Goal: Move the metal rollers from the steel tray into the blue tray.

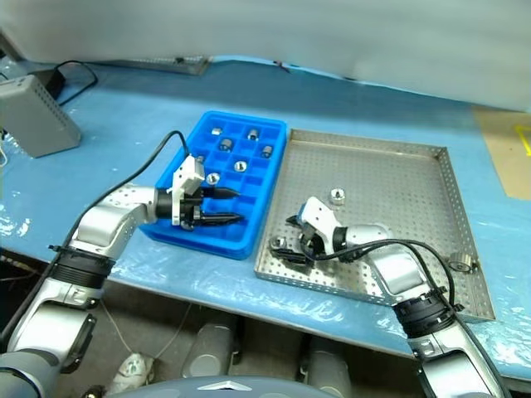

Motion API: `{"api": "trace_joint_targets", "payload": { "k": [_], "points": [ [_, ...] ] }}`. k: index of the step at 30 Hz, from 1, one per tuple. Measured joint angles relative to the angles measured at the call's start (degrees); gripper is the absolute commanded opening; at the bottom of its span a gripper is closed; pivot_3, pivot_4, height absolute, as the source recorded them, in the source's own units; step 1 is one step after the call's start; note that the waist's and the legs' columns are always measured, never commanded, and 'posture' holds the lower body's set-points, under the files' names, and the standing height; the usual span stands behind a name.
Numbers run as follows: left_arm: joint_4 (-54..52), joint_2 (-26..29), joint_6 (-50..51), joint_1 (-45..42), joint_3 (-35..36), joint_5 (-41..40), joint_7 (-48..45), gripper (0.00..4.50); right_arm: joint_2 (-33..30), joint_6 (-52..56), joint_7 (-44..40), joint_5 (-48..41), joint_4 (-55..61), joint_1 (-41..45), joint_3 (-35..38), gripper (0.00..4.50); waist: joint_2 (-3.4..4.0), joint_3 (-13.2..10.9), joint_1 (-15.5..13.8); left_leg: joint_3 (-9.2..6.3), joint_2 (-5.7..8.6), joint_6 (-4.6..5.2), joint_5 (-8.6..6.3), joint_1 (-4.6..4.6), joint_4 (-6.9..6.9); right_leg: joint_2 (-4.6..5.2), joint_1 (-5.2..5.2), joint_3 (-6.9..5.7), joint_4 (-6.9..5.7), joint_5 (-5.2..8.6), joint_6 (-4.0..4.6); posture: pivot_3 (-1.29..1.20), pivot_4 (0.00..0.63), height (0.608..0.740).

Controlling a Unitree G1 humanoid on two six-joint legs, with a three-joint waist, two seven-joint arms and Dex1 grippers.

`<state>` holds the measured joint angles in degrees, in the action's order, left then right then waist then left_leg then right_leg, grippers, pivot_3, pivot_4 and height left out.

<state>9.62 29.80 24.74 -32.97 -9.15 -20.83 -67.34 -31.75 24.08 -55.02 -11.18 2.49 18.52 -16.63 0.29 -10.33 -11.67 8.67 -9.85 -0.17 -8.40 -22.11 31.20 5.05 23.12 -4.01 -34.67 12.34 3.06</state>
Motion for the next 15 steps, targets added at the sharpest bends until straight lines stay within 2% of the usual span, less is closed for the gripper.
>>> {"api": "trace_joint_targets", "payload": {
  "k": [6, 9, 14, 15],
  "points": [
    [1.76, -0.46, -1.09, -0.05, -0.01, 1.19, -0.07, 3.67, -0.48, -1.69, -1.67, 0.55, -1.20, 0.00, -0.12, 4.45, 0.00, 0.00, 0.05, 0.00, -0.02, -0.01, 0.01, 0.02, 0.01, 0.00, 0.01, 0.00, -0.01, 0.01, -0.01, 0.25, 0.150, 0.740],
    [1.75, -0.58, -1.26, -0.05, -0.01, 1.64, -0.05, 3.67, -0.40, -2.55, -2.11, 0.58, -1.95, 0.00, -0.01, 3.84, 0.00, 0.00, 0.06, 0.00, -0.02, -0.01, 0.01, 0.02, 0.02, 0.00, 0.01, 0.00, -0.02, 0.00, -0.01, 0.25, 0.150, 0.740],
    [1.75, -0.73, -1.27, -0.04, -0.01, 1.93, 0.08, 3.67, 0.60, -3.05, -2.10, 1.01, -2.79, 0.05, 0.10, 2.12, 0.00, 0.00, 0.06, 0.00, -0.02, -0.01, 0.01, 0.03, 0.01, 0.00, 0.01, 0.00, -0.02, 0.00, 0.00, 0.25, 0.150, 0.740],
    [1.75, -0.73, -1.27, -0.04, -0.01, 1.94, 0.07, 3.67, 0.89, -3.05, -2.06, 1.14, -2.91, 0.07, 0.04, 2.12, 0.00, 0.00, 0.07, 0.00, -0.02, -0.01, 0.01, 0.02, 0.01, 0.00, 0.01, 0.00, -0.01, 0.00, 0.00, 0.25, 0.150, 0.740]
  ]
}}
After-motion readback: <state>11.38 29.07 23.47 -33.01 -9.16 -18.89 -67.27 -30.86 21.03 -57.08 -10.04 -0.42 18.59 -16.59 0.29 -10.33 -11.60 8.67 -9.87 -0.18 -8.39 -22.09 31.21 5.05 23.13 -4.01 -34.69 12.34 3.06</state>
